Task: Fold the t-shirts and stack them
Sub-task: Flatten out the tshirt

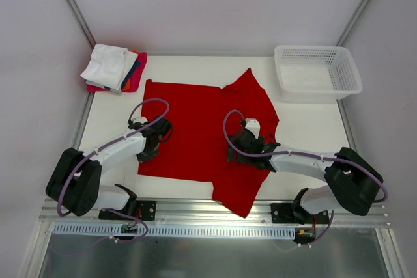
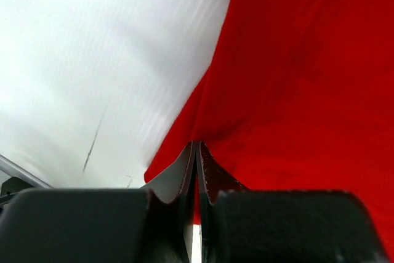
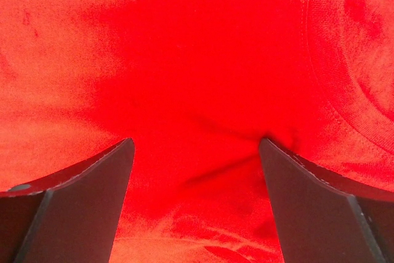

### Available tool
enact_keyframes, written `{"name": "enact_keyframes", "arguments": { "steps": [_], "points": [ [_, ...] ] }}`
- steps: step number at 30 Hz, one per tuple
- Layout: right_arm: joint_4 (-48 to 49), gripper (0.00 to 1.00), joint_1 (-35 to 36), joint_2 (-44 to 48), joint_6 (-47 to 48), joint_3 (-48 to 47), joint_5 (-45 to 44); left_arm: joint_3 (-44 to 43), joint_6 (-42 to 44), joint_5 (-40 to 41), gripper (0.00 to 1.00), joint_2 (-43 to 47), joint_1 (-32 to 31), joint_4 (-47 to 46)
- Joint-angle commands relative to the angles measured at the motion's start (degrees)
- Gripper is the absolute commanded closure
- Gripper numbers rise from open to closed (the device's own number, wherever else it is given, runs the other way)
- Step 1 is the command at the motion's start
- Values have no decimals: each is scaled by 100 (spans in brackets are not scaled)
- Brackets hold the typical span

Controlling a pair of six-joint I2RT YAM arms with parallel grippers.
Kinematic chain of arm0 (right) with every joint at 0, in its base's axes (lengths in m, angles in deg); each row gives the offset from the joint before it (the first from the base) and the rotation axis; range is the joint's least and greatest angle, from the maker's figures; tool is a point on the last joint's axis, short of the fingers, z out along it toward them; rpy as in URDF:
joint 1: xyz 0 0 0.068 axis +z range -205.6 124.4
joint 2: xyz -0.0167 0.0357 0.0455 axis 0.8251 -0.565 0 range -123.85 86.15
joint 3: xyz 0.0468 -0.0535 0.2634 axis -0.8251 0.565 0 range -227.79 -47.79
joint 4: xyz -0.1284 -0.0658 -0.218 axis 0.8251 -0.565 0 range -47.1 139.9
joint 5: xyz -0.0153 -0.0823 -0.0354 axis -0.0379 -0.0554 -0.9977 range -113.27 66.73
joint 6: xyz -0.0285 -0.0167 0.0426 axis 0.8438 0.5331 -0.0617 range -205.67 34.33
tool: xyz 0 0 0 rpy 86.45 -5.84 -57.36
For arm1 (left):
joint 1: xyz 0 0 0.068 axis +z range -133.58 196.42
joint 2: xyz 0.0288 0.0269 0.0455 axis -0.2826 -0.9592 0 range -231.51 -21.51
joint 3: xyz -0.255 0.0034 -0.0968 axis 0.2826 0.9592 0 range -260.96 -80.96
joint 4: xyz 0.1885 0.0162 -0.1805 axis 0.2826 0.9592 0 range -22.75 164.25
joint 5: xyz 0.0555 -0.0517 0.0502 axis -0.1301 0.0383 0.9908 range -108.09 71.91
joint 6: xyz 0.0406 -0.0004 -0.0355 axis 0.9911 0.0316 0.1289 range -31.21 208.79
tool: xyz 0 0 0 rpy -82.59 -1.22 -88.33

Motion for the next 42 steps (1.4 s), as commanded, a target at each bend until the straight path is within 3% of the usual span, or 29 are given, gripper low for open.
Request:
{"name": "enact_keyframes", "arguments": {
  "steps": [1, 13, 24, 27, 30, 31, 32, 33, 34, 38, 42],
  "points": [
    [-961, 12, -108, -299, -84, 560, 376, -206, 118, 263, 100, -72, 122, 142],
    [-873, 12, -116, -465, -31, 490, 429, -909, 1076, 465, 100, -151, 1264, 151],
    [-917, 12, -116, -896, 320, 86, 613, -760, 839, 1097, 100, 121, 1739, 457],
    [-926, 12, -108, -1098, 461, -125, 736, -1023, 471, 1685, 100, -62, 1801, 1002],
    [-829, 12, -90, -1203, 619, -222, 982, -1374, 505, 1652, 98, -510, 2143, 1301],
    [-829, 12, -90, -1221, 671, -257, 1017, -1463, 462, 1695, 93, -659, 2257, 1424],
    [-873, 12, -90, -1221, 715, -292, 1061, -1542, 436, 1687, 79, -965, 2510, 1504],
    [-917, 12, -81, -1213, 812, -318, 1070, -1630, 496, 1626, 55, -1108, 2652, 1530],
    [-961, 12, -90, -1108, 830, -336, 1044, -1648, 479, 1617, 3, -1266, 2793, 1539],
    [-952, 12, -90, -721, 865, -161, 1009, -1788, 227, 1721, 1, -1750, 3242, 1767],
    [-742, 12, -81, -711, 813, -29, 1061, -1867, -110, 1819, 1, -1050, 2911, 2014]
  ]
}}
